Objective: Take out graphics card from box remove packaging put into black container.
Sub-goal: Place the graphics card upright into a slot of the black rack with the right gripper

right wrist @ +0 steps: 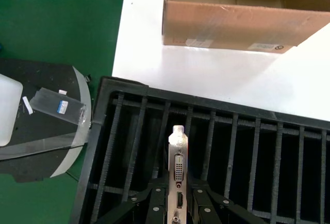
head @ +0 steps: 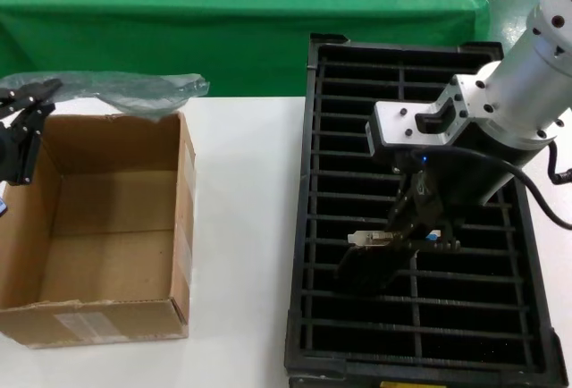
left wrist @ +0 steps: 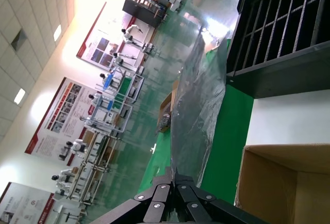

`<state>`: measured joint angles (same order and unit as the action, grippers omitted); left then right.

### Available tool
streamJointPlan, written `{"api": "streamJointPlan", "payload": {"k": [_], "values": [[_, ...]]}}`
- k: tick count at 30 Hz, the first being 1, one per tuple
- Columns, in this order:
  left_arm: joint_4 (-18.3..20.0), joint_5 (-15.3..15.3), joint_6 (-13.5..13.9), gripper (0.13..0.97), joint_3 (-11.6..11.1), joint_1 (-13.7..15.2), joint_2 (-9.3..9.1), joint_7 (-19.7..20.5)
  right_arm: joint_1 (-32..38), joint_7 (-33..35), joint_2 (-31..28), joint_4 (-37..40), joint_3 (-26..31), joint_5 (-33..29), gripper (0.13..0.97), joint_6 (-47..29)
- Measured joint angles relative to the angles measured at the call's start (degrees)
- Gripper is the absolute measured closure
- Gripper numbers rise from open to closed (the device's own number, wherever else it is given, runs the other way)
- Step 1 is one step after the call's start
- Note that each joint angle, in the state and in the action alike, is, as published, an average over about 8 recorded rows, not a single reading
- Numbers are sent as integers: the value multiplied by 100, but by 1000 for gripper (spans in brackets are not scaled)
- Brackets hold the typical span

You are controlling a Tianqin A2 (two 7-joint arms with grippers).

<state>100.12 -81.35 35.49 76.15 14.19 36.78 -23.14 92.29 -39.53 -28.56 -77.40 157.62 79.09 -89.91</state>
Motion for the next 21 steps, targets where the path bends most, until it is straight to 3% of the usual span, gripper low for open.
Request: {"api": "streamJointPlan", "payload": {"k": [11,21], "values": [[0,0,0,958,0,0,0,0,-105,-39,62,-128,10,47,906,-4],[0,0,0,958,0,0,0,0,-342,147,337,216,10,-148,906,-4]]}}
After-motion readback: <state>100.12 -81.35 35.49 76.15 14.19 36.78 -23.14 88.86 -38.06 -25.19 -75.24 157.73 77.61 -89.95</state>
